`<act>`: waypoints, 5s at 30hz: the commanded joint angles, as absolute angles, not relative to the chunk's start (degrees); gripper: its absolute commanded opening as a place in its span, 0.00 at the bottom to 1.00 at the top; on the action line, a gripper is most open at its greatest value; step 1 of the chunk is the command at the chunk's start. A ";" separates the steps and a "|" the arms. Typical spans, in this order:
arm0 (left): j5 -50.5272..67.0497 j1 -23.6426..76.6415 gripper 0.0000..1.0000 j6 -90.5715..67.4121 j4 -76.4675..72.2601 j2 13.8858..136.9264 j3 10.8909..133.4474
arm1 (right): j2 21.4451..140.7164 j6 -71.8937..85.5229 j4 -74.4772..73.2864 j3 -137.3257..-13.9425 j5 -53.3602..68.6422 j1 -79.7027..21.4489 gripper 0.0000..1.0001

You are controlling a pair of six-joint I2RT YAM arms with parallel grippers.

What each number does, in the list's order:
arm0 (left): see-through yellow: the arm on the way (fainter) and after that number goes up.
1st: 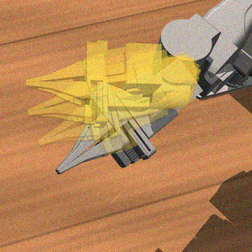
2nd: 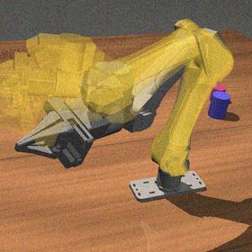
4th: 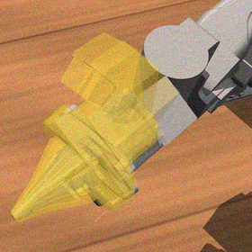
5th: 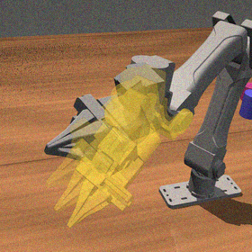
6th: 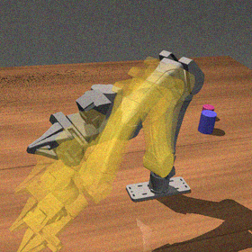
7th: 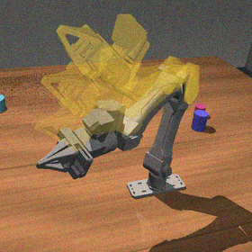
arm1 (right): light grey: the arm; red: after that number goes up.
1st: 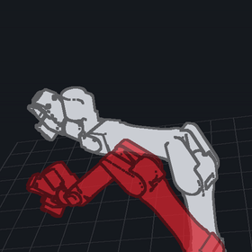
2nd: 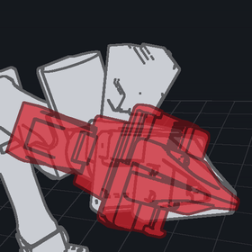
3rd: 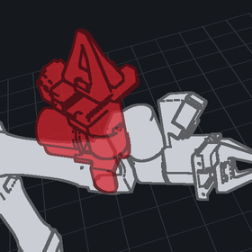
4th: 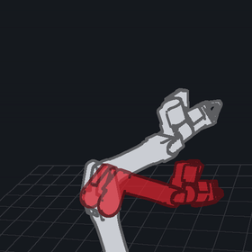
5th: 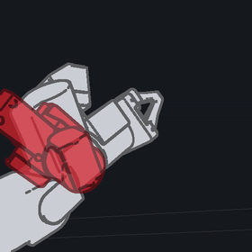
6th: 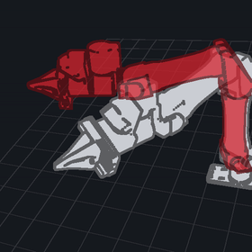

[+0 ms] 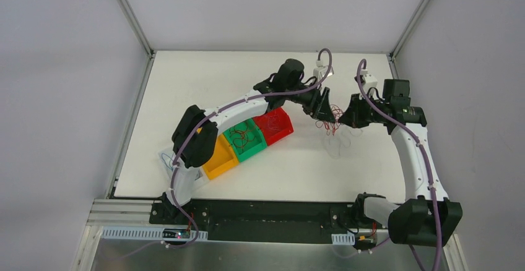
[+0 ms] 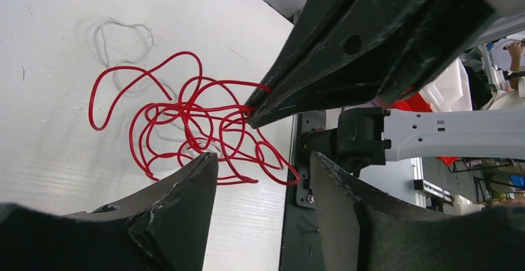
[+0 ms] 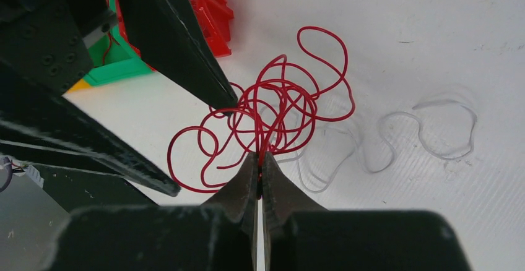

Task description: Untangle the cables

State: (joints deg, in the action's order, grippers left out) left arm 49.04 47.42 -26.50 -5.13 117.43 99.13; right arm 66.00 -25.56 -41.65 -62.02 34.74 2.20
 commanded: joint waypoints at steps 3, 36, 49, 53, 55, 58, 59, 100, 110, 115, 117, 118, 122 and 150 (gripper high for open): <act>49.88 48.66 0.45 -25.76 -5.03 118.09 102.83 | 62.86 -23.31 -38.79 -61.11 35.37 1.80 0.00; 53.73 47.62 0.00 -12.08 0.86 102.60 114.45 | 55.65 -15.17 -31.55 -58.42 46.25 11.78 0.88; 57.30 47.18 0.00 11.96 6.66 93.90 100.03 | 51.50 -23.33 -59.34 -72.90 51.79 14.28 0.98; 59.53 46.94 0.00 15.96 6.57 93.22 99.38 | 56.94 -12.81 -52.70 -76.30 58.36 14.41 0.97; 60.01 46.85 0.00 17.27 6.58 93.12 99.36 | 59.05 -9.51 -49.34 -77.61 61.69 14.41 0.94; 60.16 46.80 0.00 17.83 6.53 93.08 99.54 | 60.36 -2.95 -43.02 -77.82 64.09 14.39 0.91; 60.20 46.84 0.00 18.04 6.56 93.09 99.53 | 60.33 -1.28 -40.74 -77.13 64.03 14.41 0.91; 58.44 46.43 0.00 16.46 2.25 91.24 97.79 | 65.25 2.95 -21.00 -69.79 41.24 -2.21 0.31; 52.69 45.40 0.00 8.87 2.13 87.72 101.18 | 71.22 -6.79 -24.47 -67.62 23.29 4.82 0.00; 47.91 40.86 0.00 2.14 1.99 87.52 108.45 | 76.68 -12.30 -24.70 -65.89 21.70 12.47 0.00; 46.59 38.13 0.00 -2.58 1.15 88.15 111.64 | 79.50 -13.56 -25.10 -66.60 21.60 15.14 0.00; 45.87 36.93 0.00 -4.12 0.84 88.44 113.39 | 80.90 -14.00 -25.24 -67.07 21.82 16.37 0.00; 43.06 33.06 0.00 -7.16 0.18 88.87 118.27 | 85.84 -15.52 -25.65 -69.63 21.52 19.80 0.00; 46.50 31.39 0.76 -6.68 5.25 91.82 93.76 | 78.33 2.26 -30.78 -85.30 55.92 22.22 0.00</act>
